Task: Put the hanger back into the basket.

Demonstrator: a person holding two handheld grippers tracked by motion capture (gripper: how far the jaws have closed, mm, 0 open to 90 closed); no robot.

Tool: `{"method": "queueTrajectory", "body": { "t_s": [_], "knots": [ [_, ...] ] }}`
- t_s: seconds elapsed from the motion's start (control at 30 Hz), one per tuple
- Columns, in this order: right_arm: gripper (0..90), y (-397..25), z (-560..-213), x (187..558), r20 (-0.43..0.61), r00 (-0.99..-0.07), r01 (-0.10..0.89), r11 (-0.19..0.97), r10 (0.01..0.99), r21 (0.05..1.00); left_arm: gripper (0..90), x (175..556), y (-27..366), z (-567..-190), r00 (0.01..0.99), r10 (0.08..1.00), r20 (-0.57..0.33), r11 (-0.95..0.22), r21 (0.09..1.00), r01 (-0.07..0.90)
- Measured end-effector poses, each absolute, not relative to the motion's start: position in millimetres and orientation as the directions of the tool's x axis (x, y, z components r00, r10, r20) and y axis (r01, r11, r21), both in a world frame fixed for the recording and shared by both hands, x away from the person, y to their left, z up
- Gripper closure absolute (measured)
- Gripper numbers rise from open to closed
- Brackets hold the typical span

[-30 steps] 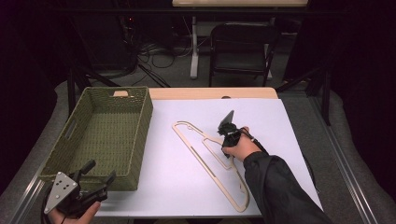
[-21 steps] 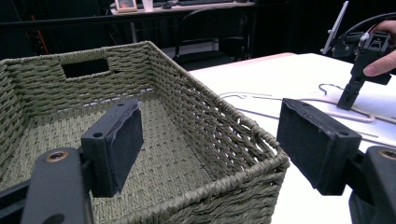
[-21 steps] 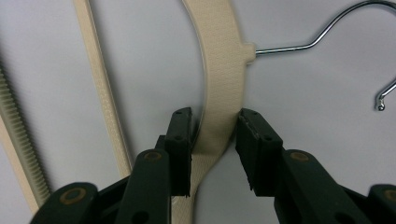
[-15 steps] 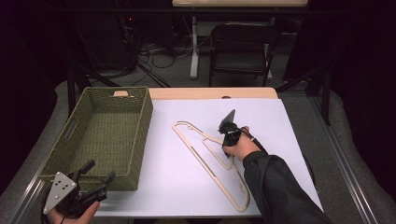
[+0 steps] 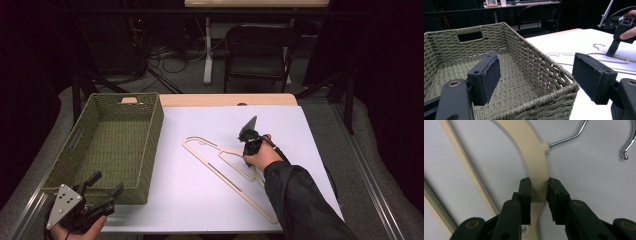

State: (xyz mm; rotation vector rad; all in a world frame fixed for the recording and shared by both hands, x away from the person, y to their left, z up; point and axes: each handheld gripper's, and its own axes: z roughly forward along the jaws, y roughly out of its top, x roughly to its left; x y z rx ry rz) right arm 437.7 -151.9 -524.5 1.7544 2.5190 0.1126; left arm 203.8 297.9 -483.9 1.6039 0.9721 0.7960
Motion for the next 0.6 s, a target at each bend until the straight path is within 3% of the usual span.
{"method": "queueTrajectory", "body": {
  "t_s": [0.2,0.27,0.6],
  "knots": [
    [73.8,-151.3,-522.0,437.5,-0.025,-0.382,0.921,0.383,0.924,0.071,22.8,203.7,297.7,-483.8,0.45,0.893,0.019,-0.119,0.973,0.195],
    [73.8,-151.5,-524.5,436.1,0.0,-0.371,0.923,0.369,0.929,0.108,22.8,203.8,297.5,-483.9,0.451,0.893,0.019,-0.12,0.973,0.196],
    [73.9,-152.5,-524.1,434.4,0.017,-0.398,0.913,0.394,0.917,0.105,23.1,203.5,297.6,-483.7,0.45,0.893,0.019,-0.119,0.974,0.195]
  ]
}}
